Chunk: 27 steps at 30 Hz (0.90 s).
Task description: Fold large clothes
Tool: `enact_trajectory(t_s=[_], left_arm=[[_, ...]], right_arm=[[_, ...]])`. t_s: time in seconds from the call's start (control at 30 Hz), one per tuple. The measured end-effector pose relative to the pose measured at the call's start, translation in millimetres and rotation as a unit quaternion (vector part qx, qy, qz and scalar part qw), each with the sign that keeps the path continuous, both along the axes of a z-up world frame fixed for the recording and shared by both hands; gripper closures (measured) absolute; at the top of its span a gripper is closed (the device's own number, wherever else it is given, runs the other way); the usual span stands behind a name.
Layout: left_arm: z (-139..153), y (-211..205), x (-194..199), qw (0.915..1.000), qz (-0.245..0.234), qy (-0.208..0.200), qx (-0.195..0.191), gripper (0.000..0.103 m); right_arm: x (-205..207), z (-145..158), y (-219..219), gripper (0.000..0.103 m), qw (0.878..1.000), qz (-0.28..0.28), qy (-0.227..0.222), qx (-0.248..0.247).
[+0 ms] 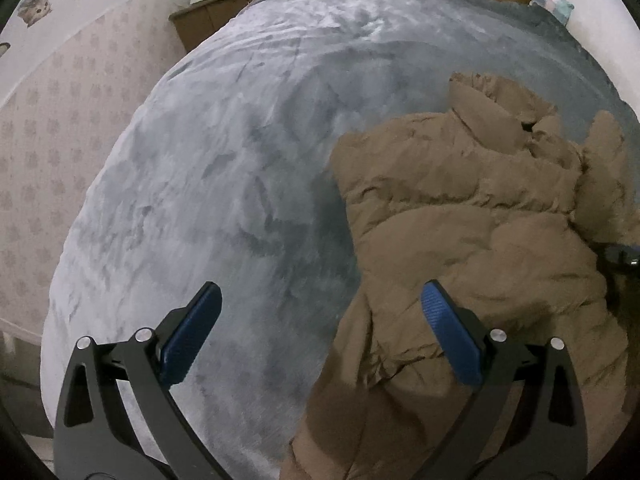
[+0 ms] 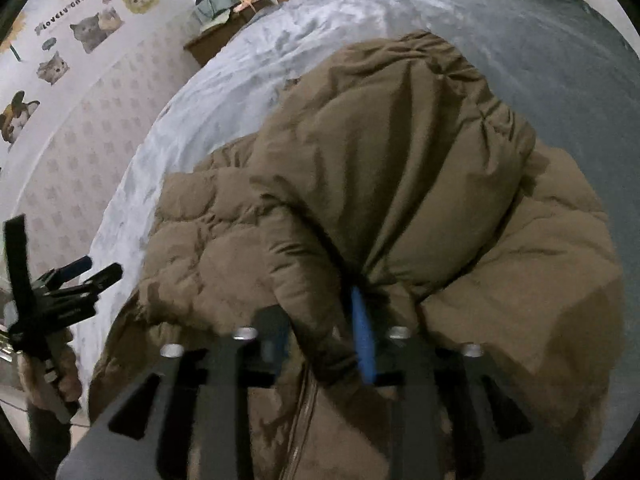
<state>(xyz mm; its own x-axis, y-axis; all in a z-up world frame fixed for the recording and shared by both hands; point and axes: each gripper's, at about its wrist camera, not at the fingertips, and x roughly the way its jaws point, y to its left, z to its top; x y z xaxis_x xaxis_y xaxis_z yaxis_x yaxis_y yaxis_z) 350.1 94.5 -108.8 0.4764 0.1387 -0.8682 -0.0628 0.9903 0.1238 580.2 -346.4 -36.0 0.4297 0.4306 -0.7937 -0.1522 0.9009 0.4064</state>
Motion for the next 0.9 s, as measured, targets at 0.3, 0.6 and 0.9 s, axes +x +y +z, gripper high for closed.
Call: enact_trajectory(t_s=[0.3, 0.6, 0.9], left_arm=[[18, -35, -4, 0.9991, -0.039, -0.014, 0.005, 0.004], [37, -129, 15, 0.9942, -0.103, -0.030, -0.002, 0.004], [46, -206, 54, 0.9858, -0.165, -0.027, -0.015, 0.004]], right_arm=[[-33, 41, -60, 0.030, 0.998, -0.020, -0.046, -0.028], [-26, -3, -166, 0.030, 0.992, -0.117, -0.006, -0.044], [-24, -25, -172, 0.038, 0.997, -0.060, -0.014, -0.041]])
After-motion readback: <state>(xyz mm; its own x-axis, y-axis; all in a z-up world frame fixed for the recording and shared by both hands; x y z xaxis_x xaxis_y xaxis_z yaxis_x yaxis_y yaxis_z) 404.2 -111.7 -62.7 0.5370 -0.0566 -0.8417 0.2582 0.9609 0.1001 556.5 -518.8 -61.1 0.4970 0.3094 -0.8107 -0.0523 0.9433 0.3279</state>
